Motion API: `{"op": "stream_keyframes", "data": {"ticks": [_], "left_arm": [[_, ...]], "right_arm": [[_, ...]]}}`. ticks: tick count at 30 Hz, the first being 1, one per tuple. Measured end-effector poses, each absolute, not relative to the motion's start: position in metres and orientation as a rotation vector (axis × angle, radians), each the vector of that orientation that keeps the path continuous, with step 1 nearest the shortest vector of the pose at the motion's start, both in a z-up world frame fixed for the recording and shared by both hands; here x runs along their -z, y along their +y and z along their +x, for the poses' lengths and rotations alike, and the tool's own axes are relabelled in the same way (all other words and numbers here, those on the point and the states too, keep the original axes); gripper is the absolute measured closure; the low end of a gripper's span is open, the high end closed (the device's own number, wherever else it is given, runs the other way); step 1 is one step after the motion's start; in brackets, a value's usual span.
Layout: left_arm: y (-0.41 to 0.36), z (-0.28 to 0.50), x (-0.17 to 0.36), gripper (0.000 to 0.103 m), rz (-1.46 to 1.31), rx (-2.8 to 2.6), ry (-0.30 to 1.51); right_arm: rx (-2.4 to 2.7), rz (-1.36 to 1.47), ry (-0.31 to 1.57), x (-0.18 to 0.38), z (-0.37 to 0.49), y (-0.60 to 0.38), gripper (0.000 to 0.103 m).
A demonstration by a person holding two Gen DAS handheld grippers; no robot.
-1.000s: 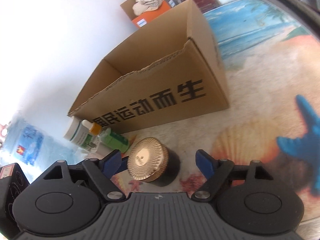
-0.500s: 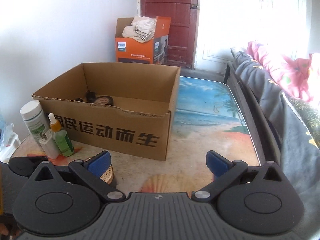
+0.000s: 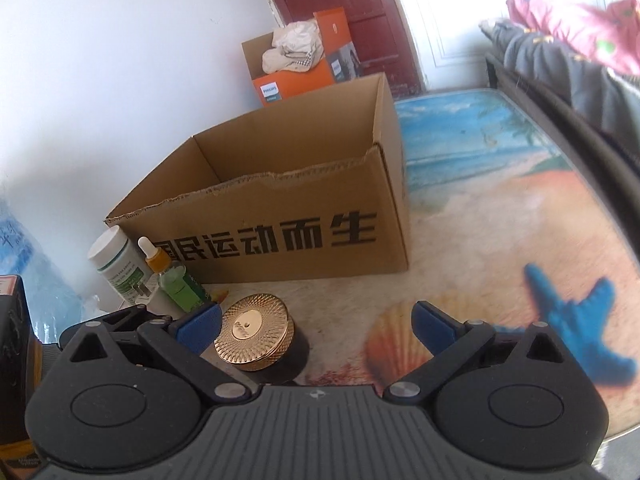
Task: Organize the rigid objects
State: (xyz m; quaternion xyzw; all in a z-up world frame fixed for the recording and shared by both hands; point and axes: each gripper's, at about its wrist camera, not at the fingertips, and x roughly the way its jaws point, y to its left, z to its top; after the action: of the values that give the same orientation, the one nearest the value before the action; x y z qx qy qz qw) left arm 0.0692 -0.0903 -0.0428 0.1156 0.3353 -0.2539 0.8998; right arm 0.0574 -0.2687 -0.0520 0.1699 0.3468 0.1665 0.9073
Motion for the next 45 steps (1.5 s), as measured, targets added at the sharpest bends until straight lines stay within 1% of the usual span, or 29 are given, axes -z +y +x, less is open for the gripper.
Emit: {"op": "stream_keyframes", "data": {"ticks": [1, 2, 3, 4, 5, 7, 8, 14, 20, 23, 29, 33, 35, 38, 41, 45], "left_arm": [[-0.091, 0.070, 0.043, 0.023, 0.239, 0.529, 0.697], [-0.091, 0.071, 0.044, 0.028, 0.239, 0.527, 0.701], [-0.092, 0.073, 0.045, 0.032, 0.235, 0.523, 0.705], [-0.091, 0.074, 0.045, 0.034, 0.228, 0.520, 0.707], [-0.091, 0.075, 0.045, 0.037, 0.221, 0.518, 0.708], [-0.090, 0.077, 0.046, 0.043, 0.212, 0.512, 0.711], [-0.088, 0.078, 0.045, 0.045, 0.208, 0.512, 0.710], [-0.088, 0.075, 0.047, 0.047, 0.196, 0.507, 0.697], [-0.085, 0.068, 0.042, 0.047, 0.174, 0.507, 0.687], [-0.083, 0.061, 0.027, 0.047, 0.175, 0.507, 0.645], [-0.072, 0.063, -0.033, 0.047, 0.163, 0.465, 0.527], [-0.067, 0.090, -0.074, 0.047, 0.164, 0.438, 0.490], [-0.065, 0.117, -0.088, 0.047, 0.134, 0.441, 0.513], [-0.060, 0.164, -0.098, 0.047, 0.107, 0.435, 0.594], [-0.056, 0.206, -0.087, 0.047, 0.112, 0.418, 0.692], [-0.047, 0.258, -0.065, 0.047, 0.056, 0.408, 0.858]], "right_arm": [[-0.356, 0.375, 0.727, 0.055, 0.059, -0.268, 0.009], [-0.369, 0.398, 0.736, 0.057, 0.061, -0.268, 0.012], [-0.380, 0.415, 0.744, 0.059, 0.062, -0.267, 0.019], [-0.389, 0.426, 0.751, 0.061, 0.064, -0.266, 0.024], [-0.397, 0.434, 0.757, 0.063, 0.064, -0.266, 0.025], [-0.411, 0.447, 0.768, 0.065, 0.065, -0.263, 0.035], [-0.419, 0.455, 0.773, 0.066, 0.066, -0.262, 0.037], [-0.471, 0.525, 0.795, 0.074, 0.068, -0.260, 0.057], [-0.456, 0.500, 0.779, 0.063, 0.060, -0.257, 0.058], [-0.463, 0.477, 0.745, 0.044, 0.053, -0.256, 0.058], [-0.522, 0.369, 0.598, -0.023, 0.054, -0.243, 0.057], [-0.566, 0.317, 0.542, -0.066, 0.084, -0.234, 0.057], [-0.583, 0.302, 0.552, -0.080, 0.111, -0.230, 0.057], [-0.597, 0.308, 0.630, -0.087, 0.163, -0.226, 0.057], [-0.596, 0.341, 0.748, -0.079, 0.217, -0.224, 0.057], [-0.570, 0.365, 0.891, -0.051, 0.281, -0.218, 0.057]]}}
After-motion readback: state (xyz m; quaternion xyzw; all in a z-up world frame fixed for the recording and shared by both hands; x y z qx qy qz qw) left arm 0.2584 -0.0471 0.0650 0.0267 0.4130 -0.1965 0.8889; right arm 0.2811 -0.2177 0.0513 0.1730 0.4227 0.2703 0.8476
